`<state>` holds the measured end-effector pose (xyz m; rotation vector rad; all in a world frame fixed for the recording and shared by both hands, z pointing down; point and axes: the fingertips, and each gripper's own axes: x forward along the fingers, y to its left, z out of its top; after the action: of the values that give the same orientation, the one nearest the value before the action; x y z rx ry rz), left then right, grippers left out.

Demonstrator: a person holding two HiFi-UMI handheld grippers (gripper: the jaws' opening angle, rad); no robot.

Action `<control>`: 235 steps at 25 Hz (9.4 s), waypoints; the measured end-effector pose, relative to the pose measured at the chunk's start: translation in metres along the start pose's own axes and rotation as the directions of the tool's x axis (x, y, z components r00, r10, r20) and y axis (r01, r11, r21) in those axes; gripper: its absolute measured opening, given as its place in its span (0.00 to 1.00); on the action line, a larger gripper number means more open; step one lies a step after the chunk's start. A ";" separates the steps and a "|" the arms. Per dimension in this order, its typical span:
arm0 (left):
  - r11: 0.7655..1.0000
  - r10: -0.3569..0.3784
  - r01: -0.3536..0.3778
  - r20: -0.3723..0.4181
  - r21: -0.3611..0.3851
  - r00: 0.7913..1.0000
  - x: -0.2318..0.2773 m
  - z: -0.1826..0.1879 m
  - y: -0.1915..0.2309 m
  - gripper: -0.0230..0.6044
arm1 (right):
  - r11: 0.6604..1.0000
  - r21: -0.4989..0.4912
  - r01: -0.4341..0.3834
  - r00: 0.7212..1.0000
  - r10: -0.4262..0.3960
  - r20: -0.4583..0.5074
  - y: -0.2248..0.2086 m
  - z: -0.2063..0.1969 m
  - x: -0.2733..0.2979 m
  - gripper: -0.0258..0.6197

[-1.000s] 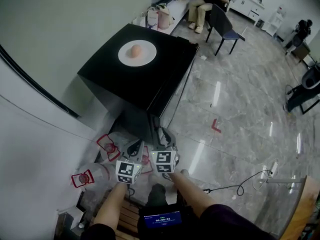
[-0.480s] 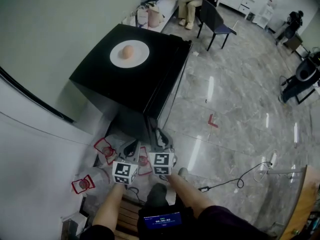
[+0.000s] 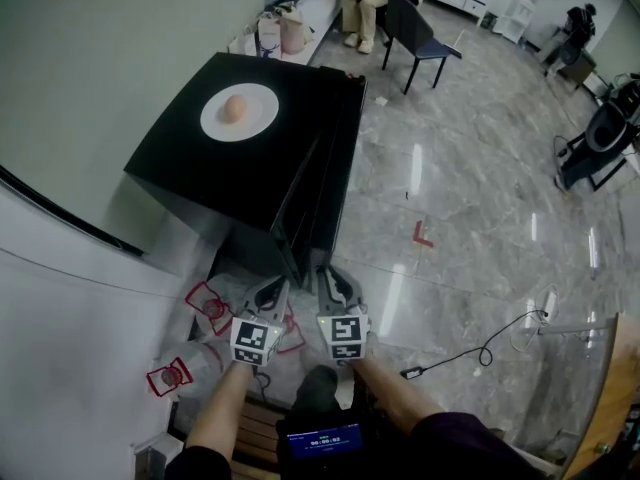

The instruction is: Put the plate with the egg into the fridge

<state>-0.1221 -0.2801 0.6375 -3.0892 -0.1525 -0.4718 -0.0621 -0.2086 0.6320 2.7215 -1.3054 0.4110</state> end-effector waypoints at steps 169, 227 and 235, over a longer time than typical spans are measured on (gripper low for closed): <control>0.020 0.656 -0.044 0.020 0.999 0.754 -0.081 0.200 0.114 0.07 | 0.229 -0.502 -0.834 0.504 0.688 -0.523 0.140 0.273 0.176 0.05; 0.257 0.860 -0.094 -0.184 0.962 0.476 0.175 0.092 -0.036 0.07 | 0.607 0.001 -0.795 0.596 0.781 0.186 -0.200 0.163 0.027 0.05; 0.292 0.896 -0.090 -0.240 0.952 0.373 0.221 -0.001 0.055 0.07 | 0.591 0.017 -0.806 0.588 0.797 0.141 -0.177 0.095 0.069 0.05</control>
<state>0.0926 -0.3145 0.7043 -1.4756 0.6067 -1.1836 0.1353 -0.1679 0.5655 2.0240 -2.5828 0.3490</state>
